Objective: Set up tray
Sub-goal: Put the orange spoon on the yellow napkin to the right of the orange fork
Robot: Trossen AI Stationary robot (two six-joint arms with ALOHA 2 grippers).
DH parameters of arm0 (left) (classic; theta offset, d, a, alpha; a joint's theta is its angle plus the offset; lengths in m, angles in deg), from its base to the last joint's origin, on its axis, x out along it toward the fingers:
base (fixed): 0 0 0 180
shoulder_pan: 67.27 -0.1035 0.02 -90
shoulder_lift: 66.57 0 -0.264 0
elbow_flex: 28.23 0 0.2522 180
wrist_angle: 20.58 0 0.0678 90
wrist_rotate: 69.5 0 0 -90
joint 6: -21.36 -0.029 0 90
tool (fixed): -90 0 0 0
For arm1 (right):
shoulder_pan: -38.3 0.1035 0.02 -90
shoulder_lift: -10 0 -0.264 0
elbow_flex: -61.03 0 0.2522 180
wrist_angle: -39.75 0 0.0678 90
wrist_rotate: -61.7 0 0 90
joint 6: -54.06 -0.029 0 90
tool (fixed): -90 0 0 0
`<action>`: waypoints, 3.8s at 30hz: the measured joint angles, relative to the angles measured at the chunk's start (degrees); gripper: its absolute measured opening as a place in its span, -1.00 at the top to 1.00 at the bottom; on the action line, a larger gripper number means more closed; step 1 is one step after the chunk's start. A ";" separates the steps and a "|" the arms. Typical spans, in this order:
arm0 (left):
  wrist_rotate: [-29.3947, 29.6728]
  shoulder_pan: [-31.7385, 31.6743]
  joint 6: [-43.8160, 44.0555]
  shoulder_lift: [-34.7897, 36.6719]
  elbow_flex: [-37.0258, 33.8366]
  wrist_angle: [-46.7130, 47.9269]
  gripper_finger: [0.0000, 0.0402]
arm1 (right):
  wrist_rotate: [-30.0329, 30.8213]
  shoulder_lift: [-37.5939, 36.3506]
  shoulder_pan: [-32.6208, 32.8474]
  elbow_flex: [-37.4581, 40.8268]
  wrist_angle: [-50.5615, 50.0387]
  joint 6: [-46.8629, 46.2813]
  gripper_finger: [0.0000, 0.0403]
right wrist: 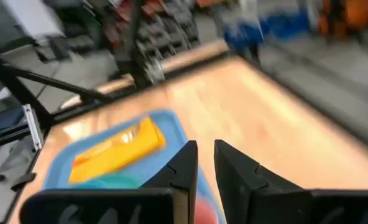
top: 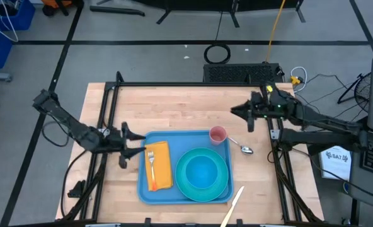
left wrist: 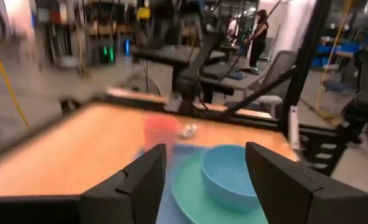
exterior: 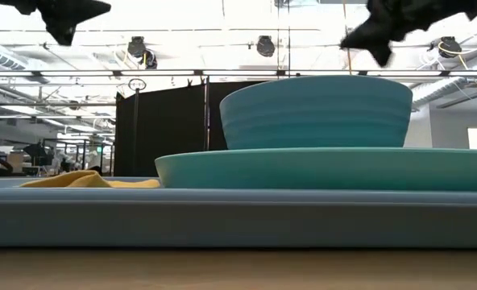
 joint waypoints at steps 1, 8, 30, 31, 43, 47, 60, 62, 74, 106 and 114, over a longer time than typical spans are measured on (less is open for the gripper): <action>-0.07 -0.32 -3.13 1.70 0.00 0.39 -0.11 | 0.52 -1.18 0.00 0.00 -4.15 -2.37 0.79; -3.98 -4.32 -15.78 10.34 -1.84 0.12 -0.13 | 4.41 -4.99 0.04 0.00 -31.53 -15.20 0.79; -16.76 -18.19 -13.71 20.58 -7.63 7.34 -0.13 | -4.36 -3.50 15.67 14.23 -37.75 -46.54 0.78; -17.71 -18.55 -13.53 21.22 -7.63 8.00 -0.13 | -5.42 -3.35 16.67 15.92 -36.69 -48.44 0.78; -19.26 -20.92 -13.22 23.49 -7.65 11.07 -0.13 | -7.46 -3.43 20.32 24.26 -24.89 -55.81 0.78; -19.22 -21.09 -12.74 23.46 -7.65 11.71 -0.13 | -7.17 -3.90 20.31 23.05 -24.85 -55.44 0.78; -19.06 -21.09 -12.13 23.44 -7.65 12.75 -0.13 | -2.39 -4.68 18.25 17.20 -35.80 -52.13 0.78; -19.06 -21.09 -11.90 23.44 -7.65 12.79 -0.13 | -2.50 -4.63 17.98 17.18 -35.20 -51.46 0.77; -19.07 -21.09 -11.89 23.44 -7.65 13.03 -0.13 | -1.21 -3.68 17.92 20.30 -30.54 -51.46 0.25; -18.62 -21.09 -11.23 23.44 -7.63 13.42 -0.13 | 21.12 -3.62 17.88 30.32 -5.52 -41.41 0.99; -18.60 -21.09 -10.84 23.44 -7.63 13.40 -0.13 | 30.48 -4.13 17.86 28.47 5.86 -30.51 1.00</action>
